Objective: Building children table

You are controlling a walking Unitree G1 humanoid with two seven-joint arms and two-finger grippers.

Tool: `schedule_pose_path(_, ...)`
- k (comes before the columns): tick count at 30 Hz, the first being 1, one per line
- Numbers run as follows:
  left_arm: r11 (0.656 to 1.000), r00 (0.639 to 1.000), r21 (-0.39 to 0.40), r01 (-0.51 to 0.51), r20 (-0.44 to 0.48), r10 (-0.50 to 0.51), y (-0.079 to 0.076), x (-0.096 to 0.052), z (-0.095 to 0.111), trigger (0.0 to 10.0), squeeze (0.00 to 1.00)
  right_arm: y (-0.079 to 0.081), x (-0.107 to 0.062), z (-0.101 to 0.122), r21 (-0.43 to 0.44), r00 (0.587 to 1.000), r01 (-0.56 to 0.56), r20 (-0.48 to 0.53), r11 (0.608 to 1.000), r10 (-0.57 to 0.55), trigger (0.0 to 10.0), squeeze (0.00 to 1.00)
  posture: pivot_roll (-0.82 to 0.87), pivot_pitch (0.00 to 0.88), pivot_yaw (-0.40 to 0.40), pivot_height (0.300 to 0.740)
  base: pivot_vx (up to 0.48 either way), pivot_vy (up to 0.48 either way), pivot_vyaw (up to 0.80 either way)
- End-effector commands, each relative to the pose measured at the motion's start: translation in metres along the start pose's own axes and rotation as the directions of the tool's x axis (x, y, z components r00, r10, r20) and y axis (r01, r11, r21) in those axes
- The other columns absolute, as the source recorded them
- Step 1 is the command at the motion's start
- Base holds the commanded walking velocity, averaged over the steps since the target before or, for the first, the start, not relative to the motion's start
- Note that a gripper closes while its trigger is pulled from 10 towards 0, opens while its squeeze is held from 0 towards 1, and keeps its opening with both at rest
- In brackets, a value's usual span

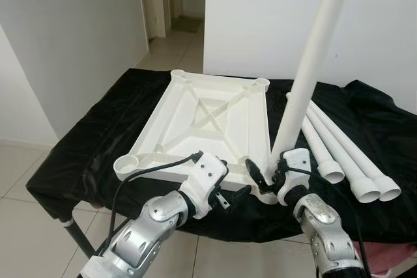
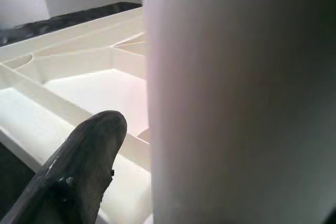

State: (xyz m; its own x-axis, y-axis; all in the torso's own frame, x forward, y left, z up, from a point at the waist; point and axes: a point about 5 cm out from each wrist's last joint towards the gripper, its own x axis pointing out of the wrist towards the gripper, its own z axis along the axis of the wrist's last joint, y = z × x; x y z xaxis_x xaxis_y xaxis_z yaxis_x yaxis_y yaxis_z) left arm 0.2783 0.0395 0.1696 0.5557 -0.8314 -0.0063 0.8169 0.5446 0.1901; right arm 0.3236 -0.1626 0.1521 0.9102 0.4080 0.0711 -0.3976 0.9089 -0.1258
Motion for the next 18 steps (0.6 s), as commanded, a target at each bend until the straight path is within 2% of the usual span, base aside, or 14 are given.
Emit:
schedule_pose_path(1, 0.998, 0.998, 0.012, 0.068, -0.007, -0.068, -0.002, -0.001, -0.002, 10.0, 0.00, 0.004, 0.002, -0.003, -0.003, 0.999, -0.035, -0.012, 0.999, 0.035, 10.0, 0.00, -0.04, 0.048, 0.009, 0.740, 0.000, 0.000, 0.00)
schedule_pose_path(3, 0.998, 0.998, 0.012, 0.068, -0.006, -0.068, -0.002, -0.001, -0.002, 10.0, 0.00, 0.003, 0.003, -0.003, -0.010, 0.999, -0.045, -0.018, 0.999, 0.045, 10.0, 0.00, -0.04, 0.048, 0.008, 0.740, 0.000, 0.000, 0.00)
schedule_pose_path(4, 0.998, 0.998, 0.014, 0.064, -0.006, -0.064, -0.001, -0.002, -0.001, 10.0, 0.00, 0.001, 0.004, -0.005, -0.024, 0.998, -0.065, -0.025, 0.998, 0.064, 0.0, 0.00, -0.03, 0.047, 0.004, 0.740, 0.000, 0.000, 0.00)
schedule_pose_path(16, 0.998, 0.998, 0.014, 0.057, -0.002, -0.057, 0.001, -0.001, -0.001, 10.0, 0.00, -0.006, 0.002, -0.011, 0.014, 0.997, -0.069, -0.030, 0.998, 0.069, 0.0, 0.00, -0.04, 0.041, 0.006, 0.740, 0.000, 0.000, 0.00)
schedule_pose_path(17, 0.998, 0.998, 0.013, 0.058, -0.001, -0.058, 0.001, 0.000, -0.001, 10.0, 0.00, -0.006, 0.002, -0.011, 0.029, 0.998, -0.058, -0.025, 0.998, 0.059, 10.0, 0.00, -0.04, 0.042, 0.007, 0.740, 0.000, 0.000, 0.00)
schedule_pose_path(18, 0.998, 0.998, 0.013, 0.058, 0.001, -0.058, 0.002, 0.001, 0.000, 10.0, 0.00, -0.006, 0.003, -0.010, 0.039, 0.998, -0.051, -0.020, 0.998, 0.052, 10.0, 0.00, -0.04, 0.042, 0.007, 0.740, 0.000, 0.000, 0.00)
